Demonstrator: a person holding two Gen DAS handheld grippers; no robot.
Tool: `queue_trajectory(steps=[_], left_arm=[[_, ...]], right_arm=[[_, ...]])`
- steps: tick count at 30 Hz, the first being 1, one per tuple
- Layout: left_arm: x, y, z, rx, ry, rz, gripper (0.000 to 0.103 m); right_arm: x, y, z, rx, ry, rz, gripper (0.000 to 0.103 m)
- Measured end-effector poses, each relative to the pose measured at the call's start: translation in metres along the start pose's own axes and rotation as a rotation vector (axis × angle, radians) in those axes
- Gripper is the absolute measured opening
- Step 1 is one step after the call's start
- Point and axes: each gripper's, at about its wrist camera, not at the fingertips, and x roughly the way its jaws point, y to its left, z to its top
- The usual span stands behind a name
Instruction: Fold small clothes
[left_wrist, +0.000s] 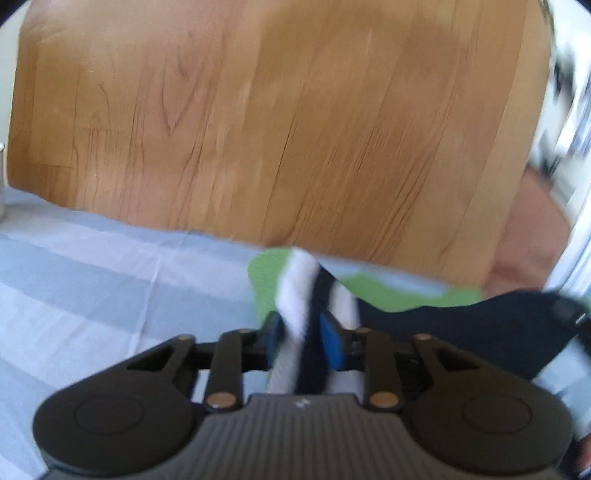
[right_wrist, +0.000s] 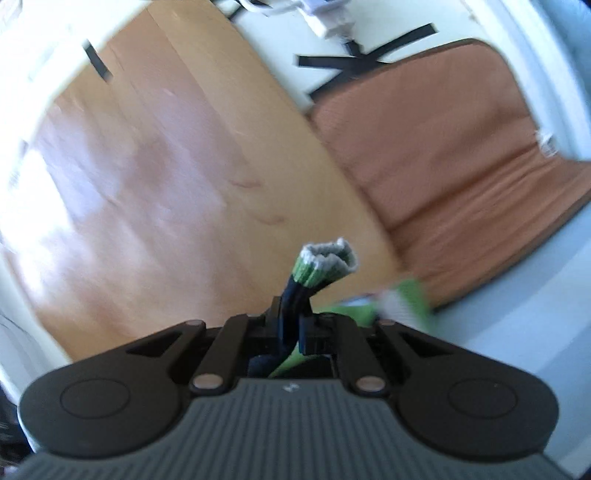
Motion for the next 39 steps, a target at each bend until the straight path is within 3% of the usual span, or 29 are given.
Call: queue_trajectory(steps=[2, 3, 5, 6, 7, 8, 9, 11, 12, 15, 19, 20, 22, 23, 26, 29, 32, 36, 39], left_arm=[[0.002, -0.001, -0.001, -0.003, 0.021, 0.01, 0.036], [0.002, 0.0, -0.002, -0.011, 0.022, 0.025, 0.047], [0.003, 0.003, -0.002, -0.035, 0.036, 0.048, 0.05], [0.003, 0.007, -0.002, -0.042, 0.044, 0.045, 0.05], [0.003, 0.007, -0.003, -0.044, 0.048, 0.044, 0.048], [0.003, 0.007, -0.003, -0.041, 0.048, 0.041, 0.04], [0.003, 0.004, -0.004, -0.031, 0.047, 0.032, 0.025], [0.001, -0.005, -0.003, 0.015, 0.022, 0.055, 0.015], [-0.001, -0.009, -0.003, 0.039, 0.001, 0.076, 0.014], [-0.007, -0.01, -0.003, 0.051, -0.048, 0.116, 0.013], [-0.001, 0.01, 0.001, -0.067, -0.003, 0.123, 0.013], [0.001, 0.01, 0.001, -0.071, 0.011, 0.125, 0.014], [0.003, 0.007, 0.001, -0.052, 0.018, 0.156, 0.017], [0.001, 0.006, 0.002, -0.044, 0.017, 0.164, 0.02], [-0.005, 0.011, 0.004, -0.079, 0.003, 0.18, 0.039], [-0.033, 0.021, 0.004, -0.106, -0.111, 0.09, 0.039], [-0.052, 0.018, 0.004, -0.106, -0.178, -0.04, 0.037], [-0.046, 0.005, 0.004, -0.037, -0.119, -0.19, 0.031], [-0.043, -0.005, 0.001, 0.039, -0.068, -0.25, 0.03]], right_arm=[[0.014, -0.017, -0.004, 0.051, 0.113, -0.065, 0.012], [0.018, -0.025, -0.003, 0.12, 0.15, -0.062, 0.013], [0.007, -0.034, 0.002, 0.184, 0.108, -0.044, 0.017], [0.003, -0.036, 0.003, 0.194, 0.096, -0.054, 0.024], [0.001, -0.038, 0.004, 0.206, 0.09, -0.063, 0.028], [0.0, -0.04, 0.004, 0.221, 0.094, -0.063, 0.028], [-0.003, -0.043, 0.005, 0.232, 0.095, -0.059, 0.028], [-0.006, -0.041, 0.007, 0.227, 0.086, -0.058, 0.023], [-0.011, -0.04, 0.009, 0.218, 0.067, -0.056, 0.012], [-0.005, -0.03, 0.007, 0.151, 0.036, -0.039, 0.012], [0.01, -0.026, 0.003, 0.102, 0.121, -0.06, 0.017], [0.011, -0.028, 0.003, 0.11, 0.121, -0.078, 0.019], [0.01, -0.032, 0.003, 0.134, 0.121, -0.112, 0.039], [0.009, -0.035, 0.003, 0.153, 0.108, -0.122, 0.044], [-0.009, -0.041, 0.005, 0.201, 0.0, -0.121, 0.045], [-0.018, -0.038, 0.01, 0.181, -0.059, -0.091, 0.045], [-0.012, -0.023, 0.012, 0.105, -0.009, 0.015, 0.045], [0.008, -0.005, 0.005, 0.034, 0.184, 0.116, 0.045], [0.022, -0.001, -0.002, 0.014, 0.311, 0.12, 0.046]])
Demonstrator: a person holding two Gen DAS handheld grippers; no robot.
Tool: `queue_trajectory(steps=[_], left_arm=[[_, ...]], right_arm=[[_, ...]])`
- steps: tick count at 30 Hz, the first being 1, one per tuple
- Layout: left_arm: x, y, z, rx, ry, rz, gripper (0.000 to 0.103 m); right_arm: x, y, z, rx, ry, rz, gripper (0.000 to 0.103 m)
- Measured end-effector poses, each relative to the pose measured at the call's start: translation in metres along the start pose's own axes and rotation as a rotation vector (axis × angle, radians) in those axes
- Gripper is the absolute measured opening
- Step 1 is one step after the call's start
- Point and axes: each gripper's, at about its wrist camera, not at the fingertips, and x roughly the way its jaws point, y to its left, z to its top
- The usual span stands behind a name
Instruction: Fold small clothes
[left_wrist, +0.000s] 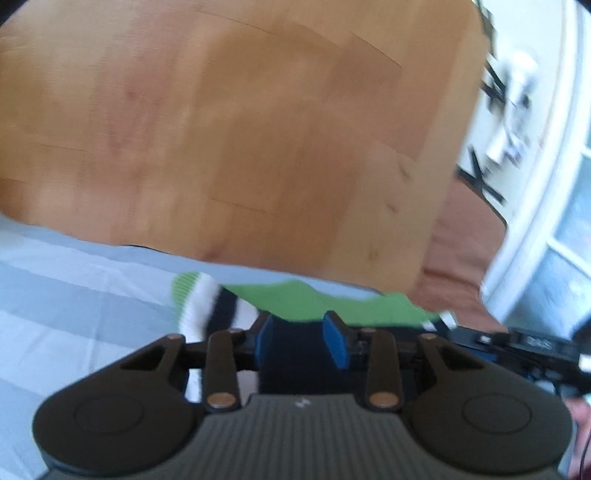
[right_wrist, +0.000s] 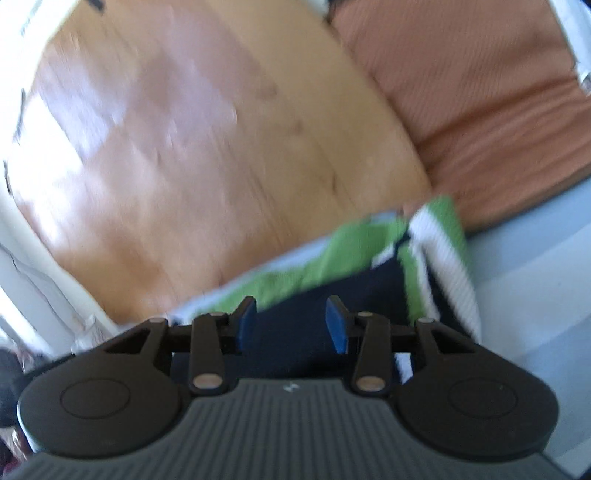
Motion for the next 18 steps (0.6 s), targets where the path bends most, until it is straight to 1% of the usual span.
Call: queue_trajectory(steps=[2, 4, 5, 6, 8, 14, 15, 16, 17, 18], left_arm=[[0.009, -0.003, -0.002, 0.034, 0.049, 0.032, 0.031], [0.028, 0.003, -0.005, 0.041, 0.145, 0.123, 0.029], [0.032, 0.004, -0.005, 0.042, 0.159, 0.156, 0.018], [0.03, 0.005, -0.003, 0.043, 0.154, 0.172, 0.017], [0.03, 0.007, -0.003, 0.054, 0.148, 0.207, 0.011], [0.033, 0.003, -0.007, 0.067, 0.125, 0.249, 0.011], [0.033, 0.001, -0.009, 0.069, 0.12, 0.25, 0.011], [0.033, 0.0, -0.008, 0.071, 0.119, 0.247, 0.011], [0.033, 0.0, -0.009, 0.075, 0.122, 0.239, 0.016], [0.031, 0.002, -0.01, 0.083, 0.128, 0.233, 0.018]], right_arm=[[0.007, -0.001, -0.002, -0.014, 0.043, -0.031, 0.044], [0.011, -0.005, -0.003, -0.005, 0.063, -0.044, 0.044], [0.011, -0.007, -0.003, 0.007, 0.065, -0.041, 0.044], [0.011, -0.009, -0.003, 0.017, 0.062, -0.039, 0.044], [0.01, -0.012, -0.003, 0.034, 0.058, -0.037, 0.043], [0.01, -0.014, -0.004, 0.038, 0.056, -0.015, 0.046], [0.011, -0.014, -0.004, 0.035, 0.055, -0.004, 0.051], [0.012, -0.013, -0.004, 0.035, 0.053, 0.011, 0.058], [0.012, -0.012, -0.004, 0.03, 0.056, 0.028, 0.061], [0.011, -0.011, -0.004, 0.03, 0.061, 0.033, 0.061]])
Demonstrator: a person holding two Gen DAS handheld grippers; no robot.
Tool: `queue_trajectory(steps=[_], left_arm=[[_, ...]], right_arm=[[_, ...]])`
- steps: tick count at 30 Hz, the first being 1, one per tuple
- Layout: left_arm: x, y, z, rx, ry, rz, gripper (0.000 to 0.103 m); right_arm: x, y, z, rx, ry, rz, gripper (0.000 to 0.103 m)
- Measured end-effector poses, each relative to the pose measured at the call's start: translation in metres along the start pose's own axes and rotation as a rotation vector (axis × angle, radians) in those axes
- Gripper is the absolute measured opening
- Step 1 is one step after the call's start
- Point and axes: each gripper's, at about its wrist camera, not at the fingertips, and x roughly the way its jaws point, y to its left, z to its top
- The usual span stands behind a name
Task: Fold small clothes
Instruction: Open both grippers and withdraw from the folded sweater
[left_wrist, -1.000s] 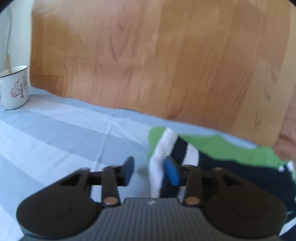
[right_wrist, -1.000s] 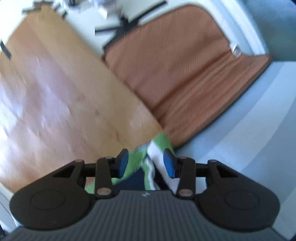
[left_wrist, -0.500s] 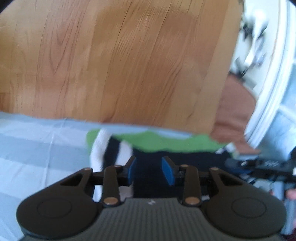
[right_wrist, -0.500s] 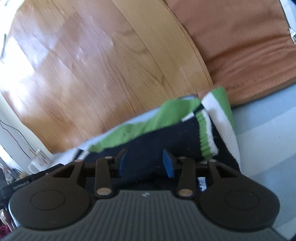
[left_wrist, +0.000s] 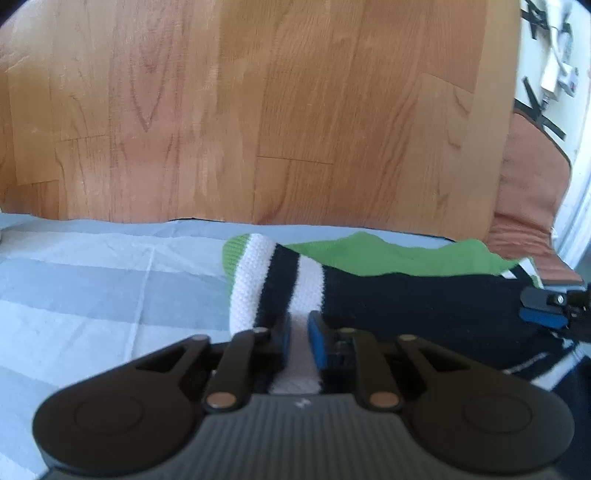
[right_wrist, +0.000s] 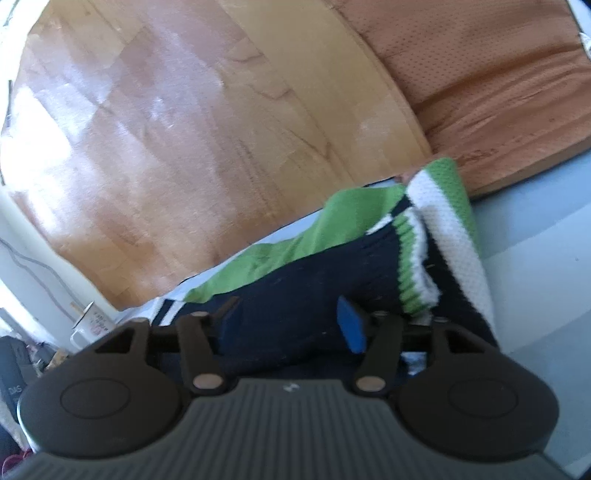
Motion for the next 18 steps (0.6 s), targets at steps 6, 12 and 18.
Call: queue_trajectory(steps=[6, 12, 18], left_arm=[[-0.087, -0.026, -0.052, 0.145, -0.032, 0.049, 0.062], [-0.172, -0.032, -0.135, 0.245, 0.048, 0.08, 0.064], [-0.234, -0.001, -0.167, 0.066, 0.111, 0.013, 0.066]], right_arm=[[-0.057, 0.013, -0.04, -0.087, 0.105, 0.0, 0.065], [-0.136, 0.045, -0.1, -0.431, 0.148, -0.112, 0.065], [-0.22, 0.039, -0.151, -0.431, 0.152, -0.147, 0.066]])
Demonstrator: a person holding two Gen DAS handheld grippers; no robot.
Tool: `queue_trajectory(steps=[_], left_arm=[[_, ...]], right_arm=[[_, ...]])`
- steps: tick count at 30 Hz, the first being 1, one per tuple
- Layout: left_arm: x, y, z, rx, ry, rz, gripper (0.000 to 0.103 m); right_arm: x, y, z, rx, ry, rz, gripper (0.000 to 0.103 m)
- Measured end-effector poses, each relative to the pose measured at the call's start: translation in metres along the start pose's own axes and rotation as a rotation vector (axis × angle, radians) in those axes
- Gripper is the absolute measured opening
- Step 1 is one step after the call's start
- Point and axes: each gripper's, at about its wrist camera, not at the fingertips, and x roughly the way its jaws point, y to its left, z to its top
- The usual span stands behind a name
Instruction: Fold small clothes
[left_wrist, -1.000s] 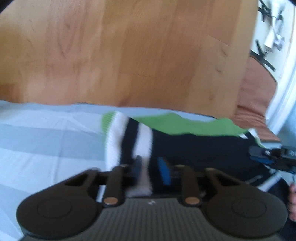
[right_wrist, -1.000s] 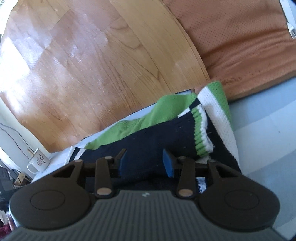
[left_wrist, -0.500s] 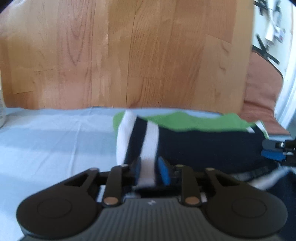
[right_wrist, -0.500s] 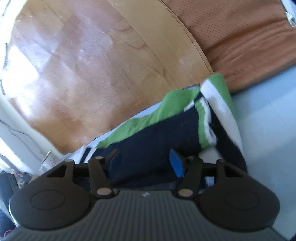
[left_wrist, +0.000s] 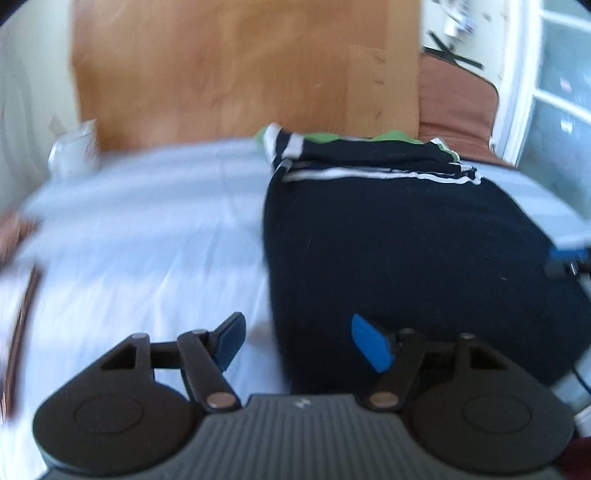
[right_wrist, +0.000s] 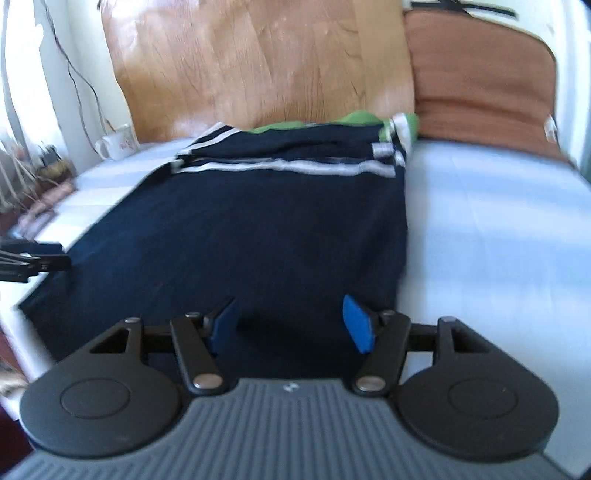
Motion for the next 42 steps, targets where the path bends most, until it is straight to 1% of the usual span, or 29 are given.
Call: queue_trajectory(steps=[1, 2, 5, 7, 8, 10, 11, 12, 13, 14, 15, 16, 17, 19, 22, 25, 29, 31, 33, 37, 39, 41, 42], left_arm=[[-0.005, 0.006, -0.005, -0.045, 0.02, -0.029, 0.066], [-0.012, 0.012, -0.01, -0.081, 0.024, -0.053, 0.066], [-0.024, 0.023, -0.013, -0.159, 0.066, -0.149, 0.064], [-0.025, 0.025, -0.014, -0.201, 0.101, -0.22, 0.061], [-0.022, 0.025, -0.014, -0.215, 0.127, -0.242, 0.056], [-0.02, 0.02, -0.014, -0.203, 0.14, -0.234, 0.049], [-0.019, 0.016, -0.014, -0.19, 0.149, -0.233, 0.04], [-0.018, 0.014, -0.014, -0.184, 0.156, -0.229, 0.037], [-0.017, 0.013, -0.014, -0.179, 0.158, -0.221, 0.031], [-0.016, 0.012, -0.014, -0.176, 0.162, -0.222, 0.02], [-0.015, 0.014, -0.015, -0.186, 0.168, -0.228, 0.015], [-0.015, 0.015, -0.015, -0.201, 0.171, -0.234, 0.014], [-0.015, 0.017, -0.015, -0.216, 0.171, -0.24, 0.013], [-0.018, 0.019, -0.012, -0.24, 0.162, -0.255, 0.012], [-0.021, 0.027, -0.002, -0.294, 0.14, -0.298, 0.012], [-0.02, 0.038, 0.017, -0.37, 0.092, -0.353, 0.012], [-0.01, 0.052, 0.049, -0.455, 0.031, -0.393, 0.012], [0.004, 0.055, 0.066, -0.463, 0.021, -0.378, 0.012], [0.024, 0.057, 0.085, -0.466, 0.027, -0.359, 0.012], [0.065, 0.064, 0.12, -0.463, 0.043, -0.324, 0.012], [0.087, 0.068, 0.135, -0.468, 0.048, -0.298, 0.013], [0.108, 0.071, 0.147, -0.495, 0.055, -0.251, 0.016], [0.114, 0.073, 0.15, -0.506, 0.054, -0.225, 0.016]], right_arm=[[-0.016, -0.003, -0.008, 0.033, -0.01, 0.011, 0.065], [-0.028, -0.008, -0.015, 0.081, -0.006, 0.022, 0.065], [-0.062, -0.021, -0.034, 0.192, -0.054, 0.018, 0.065], [-0.069, -0.024, -0.04, 0.243, -0.065, 0.015, 0.065], [-0.071, -0.027, -0.043, 0.268, -0.064, 0.019, 0.064], [-0.066, -0.028, -0.049, 0.316, -0.052, 0.04, 0.061], [-0.061, -0.031, -0.052, 0.34, -0.038, 0.06, 0.059], [-0.055, -0.033, -0.055, 0.361, -0.015, 0.078, 0.054], [-0.052, -0.033, -0.056, 0.368, -0.028, 0.086, 0.052], [-0.049, -0.034, -0.056, 0.372, -0.026, 0.1, 0.049], [-0.047, -0.034, -0.055, 0.377, -0.016, 0.104, 0.029], [-0.041, -0.037, -0.054, 0.391, 0.008, 0.105, 0.011], [-0.04, -0.04, -0.053, 0.405, 0.018, 0.113, 0.011], [-0.041, -0.042, -0.048, 0.403, 0.009, 0.136, 0.01], [-0.056, -0.047, -0.035, 0.424, -0.058, 0.183, 0.01], [-0.056, -0.054, -0.011, 0.416, -0.112, 0.198, 0.01], [-0.039, -0.069, 0.019, 0.435, -0.152, 0.225, 0.01], [-0.025, -0.079, 0.032, 0.461, -0.167, 0.234, 0.01], [-0.008, -0.088, 0.047, 0.472, -0.174, 0.231, 0.009], [0.027, -0.104, 0.075, 0.479, -0.164, 0.224, 0.009], [0.041, -0.113, 0.085, 0.487, -0.158, 0.206, 0.01], [0.059, -0.123, 0.091, 0.525, -0.157, 0.159, 0.011], [0.063, -0.128, 0.091, 0.544, -0.159, 0.133, 0.018]])
